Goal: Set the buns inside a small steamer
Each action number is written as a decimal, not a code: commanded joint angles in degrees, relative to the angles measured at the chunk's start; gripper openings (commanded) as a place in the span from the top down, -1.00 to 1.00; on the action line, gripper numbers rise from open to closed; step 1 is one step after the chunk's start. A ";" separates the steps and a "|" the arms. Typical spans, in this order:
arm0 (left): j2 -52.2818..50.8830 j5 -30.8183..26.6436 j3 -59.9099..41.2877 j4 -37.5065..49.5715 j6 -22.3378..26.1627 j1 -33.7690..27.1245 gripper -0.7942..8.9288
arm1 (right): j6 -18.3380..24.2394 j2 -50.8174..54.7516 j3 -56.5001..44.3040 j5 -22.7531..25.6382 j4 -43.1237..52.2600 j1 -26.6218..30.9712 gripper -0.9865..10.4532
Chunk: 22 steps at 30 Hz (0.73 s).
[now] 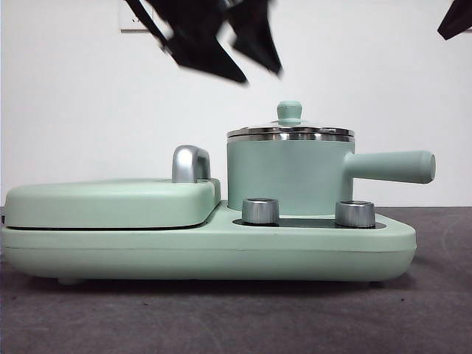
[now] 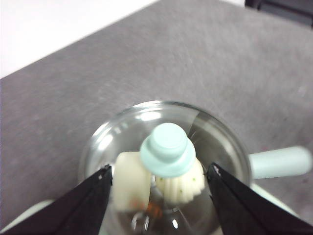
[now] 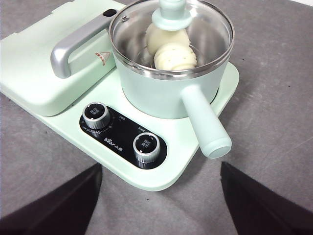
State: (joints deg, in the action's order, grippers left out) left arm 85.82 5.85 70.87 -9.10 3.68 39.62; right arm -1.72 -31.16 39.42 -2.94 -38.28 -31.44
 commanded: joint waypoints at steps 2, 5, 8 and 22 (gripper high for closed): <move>-5.25 -0.04 0.76 -8.37 -5.25 -0.44 0.19 | -0.92 -0.22 0.22 -0.04 0.59 -0.31 0.17; -9.14 -0.04 0.74 -13.94 -5.22 -0.68 0.19 | -1.09 -0.22 0.24 -0.13 1.03 -0.31 0.17; -12.44 -0.04 0.61 -18.27 -5.25 -1.03 0.19 | -1.09 -0.68 0.26 -0.76 2.14 -0.31 0.17; -32.96 -0.09 -18.49 -21.77 -9.29 -7.34 0.19 | -2.51 -10.56 0.81 -8.70 11.43 -0.37 0.17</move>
State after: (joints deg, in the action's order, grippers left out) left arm 53.69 5.87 53.01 -31.35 -3.92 32.18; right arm -3.29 -40.99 39.42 -11.20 -27.53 -31.44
